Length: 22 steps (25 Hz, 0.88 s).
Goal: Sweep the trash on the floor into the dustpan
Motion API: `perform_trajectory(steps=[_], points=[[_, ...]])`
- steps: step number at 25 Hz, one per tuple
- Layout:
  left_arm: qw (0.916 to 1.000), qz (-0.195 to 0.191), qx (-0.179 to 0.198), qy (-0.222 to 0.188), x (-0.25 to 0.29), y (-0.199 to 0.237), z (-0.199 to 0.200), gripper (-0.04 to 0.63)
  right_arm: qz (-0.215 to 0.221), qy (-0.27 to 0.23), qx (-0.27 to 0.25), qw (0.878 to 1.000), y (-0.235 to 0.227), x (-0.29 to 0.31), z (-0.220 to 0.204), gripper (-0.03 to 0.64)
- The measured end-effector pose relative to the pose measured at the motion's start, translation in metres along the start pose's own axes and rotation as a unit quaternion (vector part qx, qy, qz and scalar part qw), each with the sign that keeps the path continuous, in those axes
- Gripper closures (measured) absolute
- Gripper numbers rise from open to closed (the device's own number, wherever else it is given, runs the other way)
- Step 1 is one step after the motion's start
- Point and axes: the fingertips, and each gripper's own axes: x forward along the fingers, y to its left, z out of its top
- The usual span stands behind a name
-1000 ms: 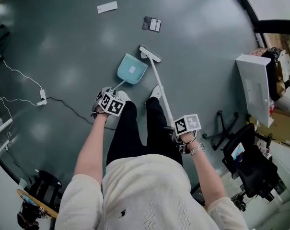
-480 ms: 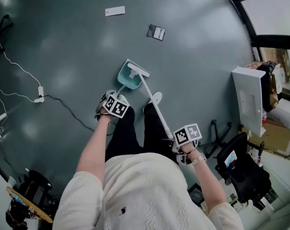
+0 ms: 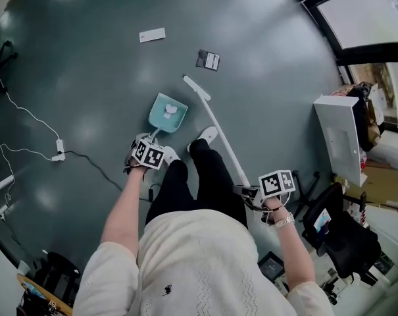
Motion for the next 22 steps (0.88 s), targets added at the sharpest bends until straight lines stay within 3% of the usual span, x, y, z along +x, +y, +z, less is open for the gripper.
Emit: perform_trajectory(steps=[7, 12, 17, 22], points=[[0.9981, -0.004, 0.06, -0.014, 0.013, 0.049, 0.092, 0.502, -0.005, -0.077, 0.033, 0.996, -0.029, -0.041, 0.141, 0.532], [0.9952, -0.023, 0.095, -0.012, 0.023, 0.072, 0.165, 0.502, -0.04, -0.101, 0.052, 0.993, -0.057, -0.074, 0.249, 0.532], [0.9935, -0.027, 0.11, -0.004, 0.043, 0.093, 0.233, 0.502, -0.053, -0.116, 0.076, 0.989, -0.063, -0.091, 0.323, 0.532], [0.9894, -0.049, 0.137, 0.01, 0.067, 0.108, 0.277, 0.502, -0.051, -0.119, 0.101, 0.986, -0.052, -0.079, 0.357, 0.532]])
